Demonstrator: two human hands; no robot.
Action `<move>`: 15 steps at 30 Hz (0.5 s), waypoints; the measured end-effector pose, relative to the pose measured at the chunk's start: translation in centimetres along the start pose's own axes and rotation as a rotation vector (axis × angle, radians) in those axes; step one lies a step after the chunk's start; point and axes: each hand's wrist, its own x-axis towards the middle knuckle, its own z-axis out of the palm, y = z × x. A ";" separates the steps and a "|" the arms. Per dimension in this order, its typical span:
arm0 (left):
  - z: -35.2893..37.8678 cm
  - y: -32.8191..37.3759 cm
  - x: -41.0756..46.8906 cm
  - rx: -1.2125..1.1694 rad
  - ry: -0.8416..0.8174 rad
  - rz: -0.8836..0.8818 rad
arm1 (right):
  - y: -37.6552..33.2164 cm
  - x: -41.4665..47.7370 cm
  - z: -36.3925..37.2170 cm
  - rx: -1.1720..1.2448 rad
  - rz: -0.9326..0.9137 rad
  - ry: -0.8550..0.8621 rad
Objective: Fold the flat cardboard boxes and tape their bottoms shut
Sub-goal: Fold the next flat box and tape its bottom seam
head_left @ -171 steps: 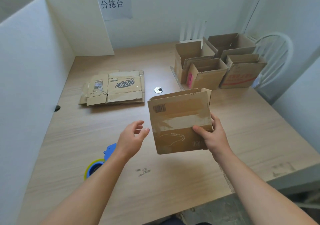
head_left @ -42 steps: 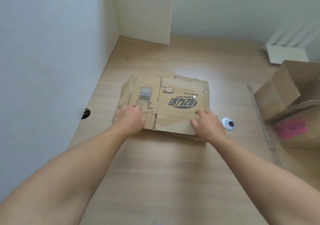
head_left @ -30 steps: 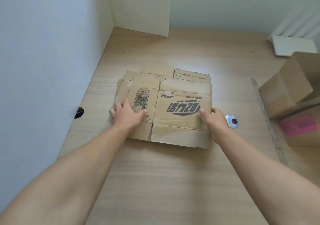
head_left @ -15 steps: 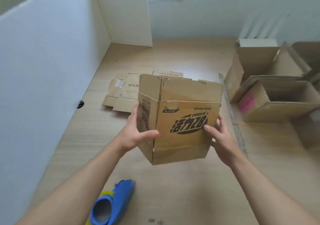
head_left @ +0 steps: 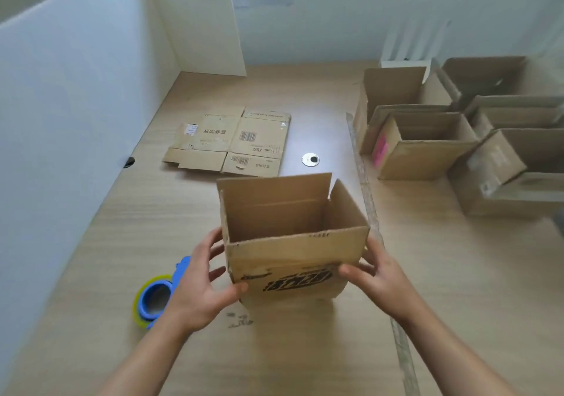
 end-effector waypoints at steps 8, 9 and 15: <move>-0.5 0.4 -2.7 0.034 0.039 -0.001 | -0.3 -2.1 3.2 -0.133 -0.155 -0.006; -0.7 0.6 -2.6 0.053 0.035 -0.009 | -0.1 -2.1 3.4 -0.164 -0.160 0.005; -1.8 1.1 -2.3 0.043 -0.059 -0.013 | -0.1 -2.3 4.2 -0.367 -0.119 -0.078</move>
